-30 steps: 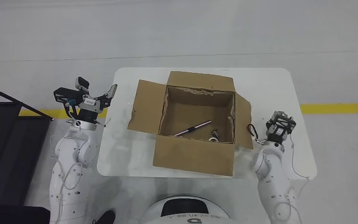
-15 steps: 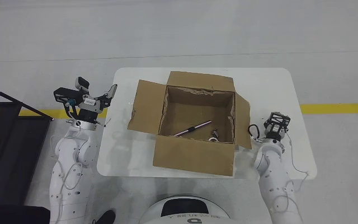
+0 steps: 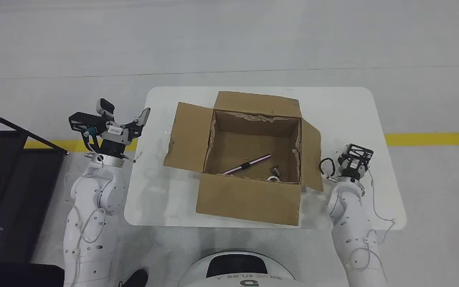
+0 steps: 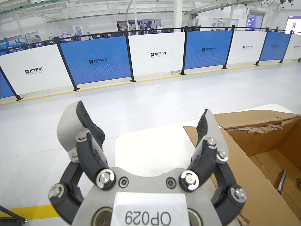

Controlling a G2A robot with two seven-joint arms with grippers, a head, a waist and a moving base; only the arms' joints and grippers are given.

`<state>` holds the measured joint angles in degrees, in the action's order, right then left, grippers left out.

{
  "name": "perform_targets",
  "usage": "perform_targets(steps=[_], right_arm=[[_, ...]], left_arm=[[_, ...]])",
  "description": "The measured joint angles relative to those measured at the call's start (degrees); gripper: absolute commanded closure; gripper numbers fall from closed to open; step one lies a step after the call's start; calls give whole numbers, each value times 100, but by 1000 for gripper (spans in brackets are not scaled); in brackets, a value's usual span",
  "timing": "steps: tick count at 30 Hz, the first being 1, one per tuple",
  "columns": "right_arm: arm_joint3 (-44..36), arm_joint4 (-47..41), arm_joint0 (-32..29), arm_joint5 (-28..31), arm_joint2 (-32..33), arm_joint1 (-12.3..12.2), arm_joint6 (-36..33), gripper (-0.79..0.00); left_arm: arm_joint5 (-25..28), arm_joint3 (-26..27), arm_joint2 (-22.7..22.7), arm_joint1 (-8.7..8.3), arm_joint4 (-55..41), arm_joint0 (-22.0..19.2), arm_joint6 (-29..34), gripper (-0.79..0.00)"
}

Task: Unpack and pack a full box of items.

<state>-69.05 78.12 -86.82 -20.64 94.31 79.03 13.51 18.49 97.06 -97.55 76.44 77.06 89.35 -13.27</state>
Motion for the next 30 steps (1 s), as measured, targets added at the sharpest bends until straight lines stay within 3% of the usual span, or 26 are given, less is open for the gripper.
perform_targets(steps=[10,19,24,30], right_arm=[[-420,-107,-264,30,120,4,111,-785],[-2276,-1059,-1621,922,652,-2,352,-785],[-3473,-2362,-2370,1050,904,57,-159,-785],[-3469,-2348,-2368,1022,911,58,-173,-785]], left_arm=[[0,0,0,0,0,0,0,-785],[0,0,0,0,0,0,0,-785],[0,0,0,0,0,0,0,-785],[0,0,0,0,0,0,0,-785]])
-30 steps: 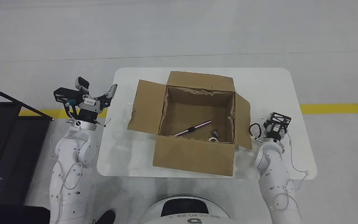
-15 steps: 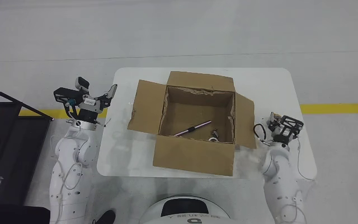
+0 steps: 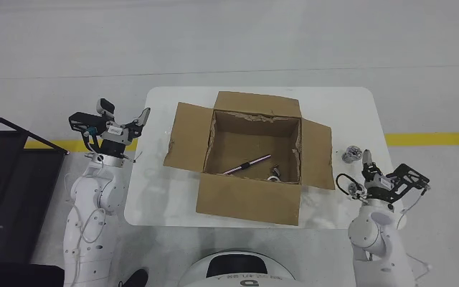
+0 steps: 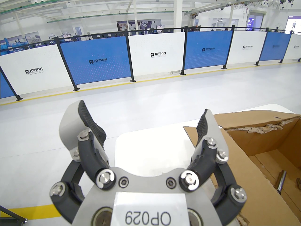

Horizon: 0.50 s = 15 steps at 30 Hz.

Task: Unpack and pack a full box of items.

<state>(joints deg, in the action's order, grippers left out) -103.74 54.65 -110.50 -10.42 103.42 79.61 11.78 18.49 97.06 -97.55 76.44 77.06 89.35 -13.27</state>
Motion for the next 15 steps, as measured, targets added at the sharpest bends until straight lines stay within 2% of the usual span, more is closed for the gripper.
perform_targets(steps=[4,6,11,15], right_arm=[[25,-37,2,38,-28,-3,-35,-785],[-1,-350,16,454,-42,-32,-409,-785],[-963,-1135,-452,2639,62,-125,-1589,-785],[-1935,-1503,-757,3747,-275,-204,-2920,-785]], left_arm=[[0,0,0,0,0,0,0,-785],[0,0,0,0,0,0,0,-785],[0,0,0,0,0,0,0,-785],[0,0,0,0,0,0,0,-785]])
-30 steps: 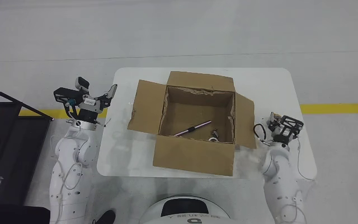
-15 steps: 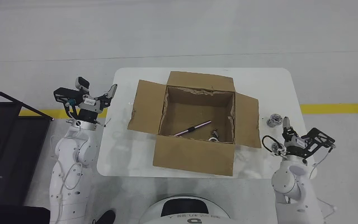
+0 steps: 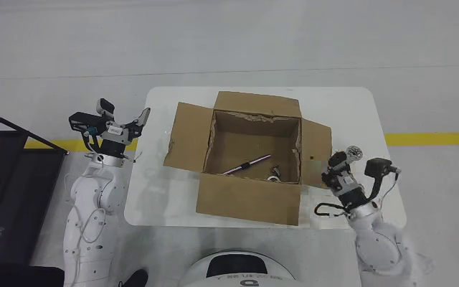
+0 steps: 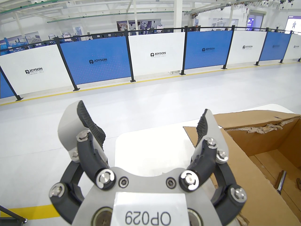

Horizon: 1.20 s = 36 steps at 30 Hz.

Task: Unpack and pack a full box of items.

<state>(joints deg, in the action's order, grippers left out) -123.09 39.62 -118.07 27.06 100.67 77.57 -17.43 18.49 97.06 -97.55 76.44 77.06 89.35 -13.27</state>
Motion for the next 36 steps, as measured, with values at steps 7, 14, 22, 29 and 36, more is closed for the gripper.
perform_targets(steps=[7,14,22,29,36], right_arm=[[-921,565,89,-174,-1073,-43,-1171,-785],[-974,724,84,-411,-1224,-45,-1244,-785],[-954,773,283,-468,-1323,-57,-1402,-785],[-827,2005,2134,-2400,-2779,-4,-3612,-785],[610,2737,4143,-3565,-3980,152,-5583,-671]], left_arm=[[0,0,0,0,0,0,0,-785],[0,0,0,0,0,0,0,-785],[0,0,0,0,0,0,0,-785],[0,0,0,0,0,0,0,-785],[0,0,0,0,0,0,0,-785]])
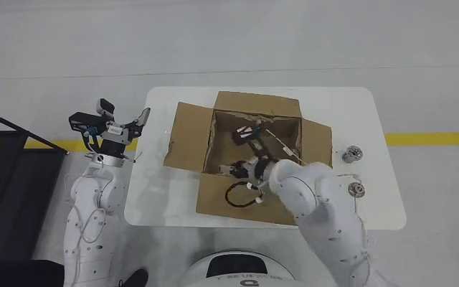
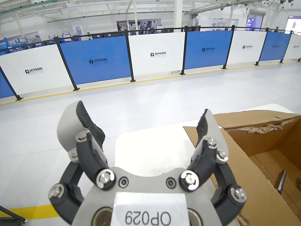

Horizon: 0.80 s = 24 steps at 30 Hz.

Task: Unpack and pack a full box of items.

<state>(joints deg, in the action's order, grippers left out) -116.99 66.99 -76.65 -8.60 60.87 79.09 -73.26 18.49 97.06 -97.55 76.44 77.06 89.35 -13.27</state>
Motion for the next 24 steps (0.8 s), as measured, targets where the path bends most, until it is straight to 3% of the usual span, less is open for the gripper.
perform_targets(steps=[4,11,20,21,23,24], right_arm=[[732,776,771,-656,-620,122,-670,-570],[1056,1036,935,-1110,-755,187,-999,-634],[1500,1168,913,-785,-304,181,-1456,-662],[1574,1187,908,-769,-256,185,-1473,-677],[1800,1215,909,-765,-169,196,-1478,-785],[1912,1232,918,-767,-123,204,-1476,-785]], left_arm=[[0,0,0,0,0,0,0,-785],[0,0,0,0,0,0,0,-785],[0,0,0,0,0,0,0,-785],[0,0,0,0,0,0,0,-785],[0,0,0,0,0,0,0,-785],[0,0,0,0,0,0,0,-785]])
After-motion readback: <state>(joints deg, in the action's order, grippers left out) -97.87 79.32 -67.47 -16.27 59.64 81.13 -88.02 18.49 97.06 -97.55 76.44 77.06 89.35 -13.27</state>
